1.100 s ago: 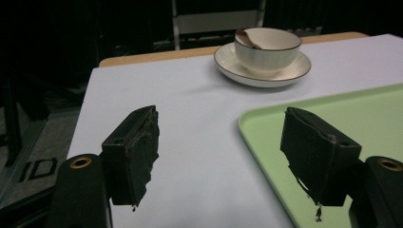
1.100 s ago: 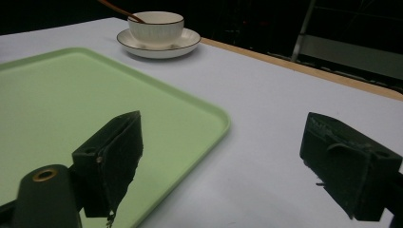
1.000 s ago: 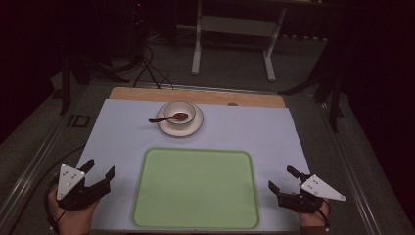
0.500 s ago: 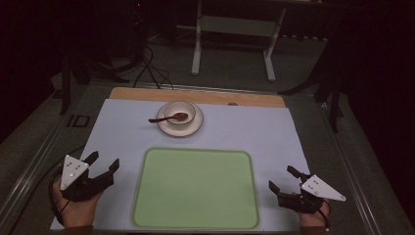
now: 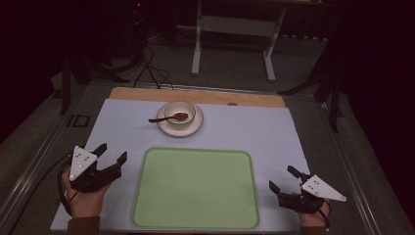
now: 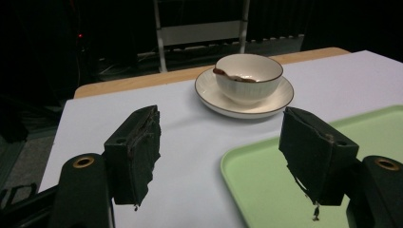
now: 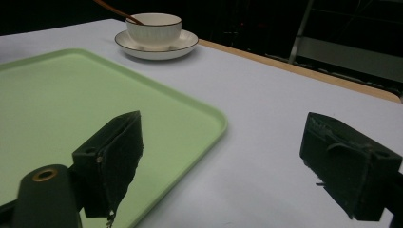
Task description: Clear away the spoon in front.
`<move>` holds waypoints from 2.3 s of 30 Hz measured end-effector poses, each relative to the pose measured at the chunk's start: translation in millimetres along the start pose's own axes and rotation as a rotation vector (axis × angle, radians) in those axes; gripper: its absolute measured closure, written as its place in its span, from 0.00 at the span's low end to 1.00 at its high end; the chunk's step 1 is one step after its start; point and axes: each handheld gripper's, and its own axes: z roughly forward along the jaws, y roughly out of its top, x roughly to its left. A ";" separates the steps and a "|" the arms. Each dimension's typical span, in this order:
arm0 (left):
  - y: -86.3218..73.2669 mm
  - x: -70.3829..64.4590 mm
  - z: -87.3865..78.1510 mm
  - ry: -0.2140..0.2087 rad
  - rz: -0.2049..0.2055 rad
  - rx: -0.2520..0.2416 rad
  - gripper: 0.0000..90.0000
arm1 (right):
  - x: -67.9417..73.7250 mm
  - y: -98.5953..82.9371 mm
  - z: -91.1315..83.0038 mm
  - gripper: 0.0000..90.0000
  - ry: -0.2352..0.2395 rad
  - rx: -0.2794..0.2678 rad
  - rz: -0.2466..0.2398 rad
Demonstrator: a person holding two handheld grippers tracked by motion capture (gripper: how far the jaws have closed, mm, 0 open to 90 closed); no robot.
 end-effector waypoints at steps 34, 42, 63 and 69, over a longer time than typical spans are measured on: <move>29.6 -24.1 49.6 -0.077 0.024 -0.014 0.37 | 0.6 -0.1 -0.1 0.16 0.000 0.003 -0.007; 32.4 -28.3 66.3 -0.095 0.039 0.004 0.42 | 0.7 -0.1 -0.3 0.16 0.001 0.003 -0.007; 34.4 -28.9 115.4 -0.107 0.087 0.053 0.65 | 0.4 -0.2 -0.7 0.16 0.004 0.000 -0.006; 32.6 -28.5 132.6 -0.114 0.076 0.069 0.72 | -0.3 -0.4 -1.0 0.16 0.005 -0.002 -0.004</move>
